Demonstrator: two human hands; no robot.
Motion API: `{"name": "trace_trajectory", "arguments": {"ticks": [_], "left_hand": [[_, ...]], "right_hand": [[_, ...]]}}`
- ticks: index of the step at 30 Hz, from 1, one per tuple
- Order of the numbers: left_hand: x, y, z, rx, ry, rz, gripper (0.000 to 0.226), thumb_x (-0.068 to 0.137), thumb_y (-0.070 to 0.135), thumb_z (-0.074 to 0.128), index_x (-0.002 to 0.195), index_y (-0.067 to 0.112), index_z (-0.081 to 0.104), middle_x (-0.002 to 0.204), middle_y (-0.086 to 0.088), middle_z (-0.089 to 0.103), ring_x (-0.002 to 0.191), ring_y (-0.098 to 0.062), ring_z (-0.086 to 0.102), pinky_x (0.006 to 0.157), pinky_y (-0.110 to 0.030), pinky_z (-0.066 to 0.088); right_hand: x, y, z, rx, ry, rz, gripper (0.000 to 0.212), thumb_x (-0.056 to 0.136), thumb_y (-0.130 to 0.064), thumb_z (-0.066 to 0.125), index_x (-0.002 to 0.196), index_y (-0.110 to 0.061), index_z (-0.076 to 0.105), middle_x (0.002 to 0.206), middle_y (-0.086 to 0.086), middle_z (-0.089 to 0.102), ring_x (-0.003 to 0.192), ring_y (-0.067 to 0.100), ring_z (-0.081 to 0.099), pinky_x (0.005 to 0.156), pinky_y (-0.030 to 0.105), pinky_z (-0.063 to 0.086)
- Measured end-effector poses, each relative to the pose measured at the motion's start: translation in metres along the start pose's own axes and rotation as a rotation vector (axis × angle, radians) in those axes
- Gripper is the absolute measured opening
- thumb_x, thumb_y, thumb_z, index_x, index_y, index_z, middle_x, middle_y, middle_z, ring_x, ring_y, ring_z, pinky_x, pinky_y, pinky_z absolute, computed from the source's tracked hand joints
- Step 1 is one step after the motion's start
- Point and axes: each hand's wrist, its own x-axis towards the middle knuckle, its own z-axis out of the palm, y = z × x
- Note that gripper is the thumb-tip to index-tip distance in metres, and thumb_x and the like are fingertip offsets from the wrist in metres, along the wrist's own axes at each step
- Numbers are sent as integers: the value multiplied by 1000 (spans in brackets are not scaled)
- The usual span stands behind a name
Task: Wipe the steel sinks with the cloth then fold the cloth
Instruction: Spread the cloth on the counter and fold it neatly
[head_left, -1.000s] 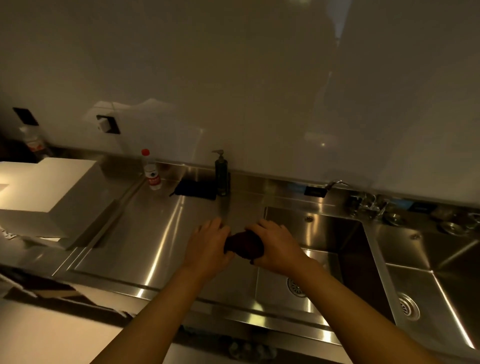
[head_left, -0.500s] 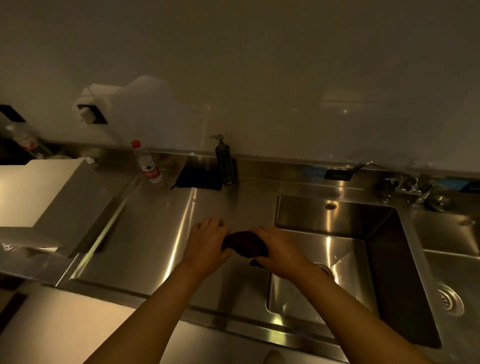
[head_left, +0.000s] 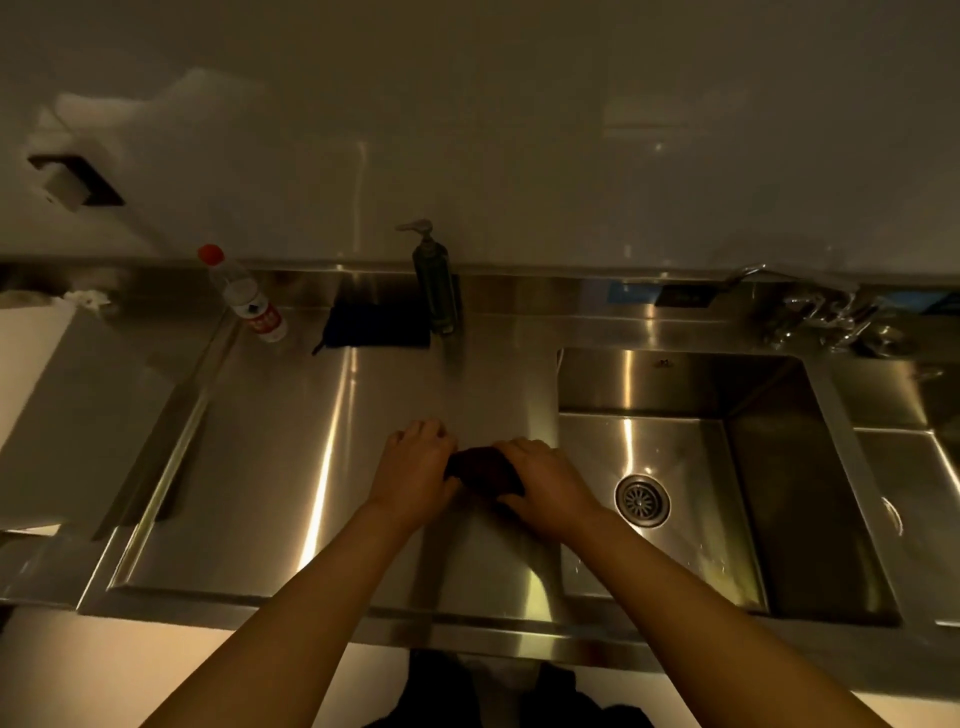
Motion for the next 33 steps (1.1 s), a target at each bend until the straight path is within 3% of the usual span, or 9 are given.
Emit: {"name": "trace_trajectory", "arguments": {"ticks": [12,18,22,28,31,33], "left_hand": [[18,-71,43,-111,-61,104,36,81,35,72,113,19,65,121,-5,57,110,-28,54,89,-41,43],[19,-74,53,-234,-101,167,58,83,38,70,137,23,55,129,-4,55,114,-26,54,96,-44,48],[17,-70,57,-289,-125,188,66,83,39,71,144,24,50,136,-2,51,120,-26,51,100,-42,47],[18,-48,60,-369,-154,178,74,89,45,68,156,32,37,150,-1,45,132,-26,46,105,-46,48],[19,-33,62,-462,-242,105,75,96,43,65,160,38,27,158,-1,39,141,-27,38,112,-46,45],[17,-27,65,-455,-254,86,67,98,42,65,157,36,35,153,-1,44,138,-26,41,111,-44,46]], "right_hand": [[36,-33,49,-60,20,169,76,80,-33,77,148,-25,44,144,0,52,130,25,47,106,40,35],[36,-32,61,124,71,284,89,73,-28,87,150,-17,43,149,7,45,133,29,45,109,36,41],[22,-27,58,212,114,333,90,66,-38,89,144,-21,49,142,3,49,126,25,49,106,32,40],[4,-7,55,375,207,475,54,95,-28,68,143,-13,52,138,8,54,126,25,52,109,43,45],[2,-8,55,412,174,515,43,93,-18,68,135,-14,59,127,6,62,114,24,61,101,39,51],[0,-9,57,396,141,497,28,91,-13,69,118,-16,68,113,4,66,103,22,65,93,37,54]]}}
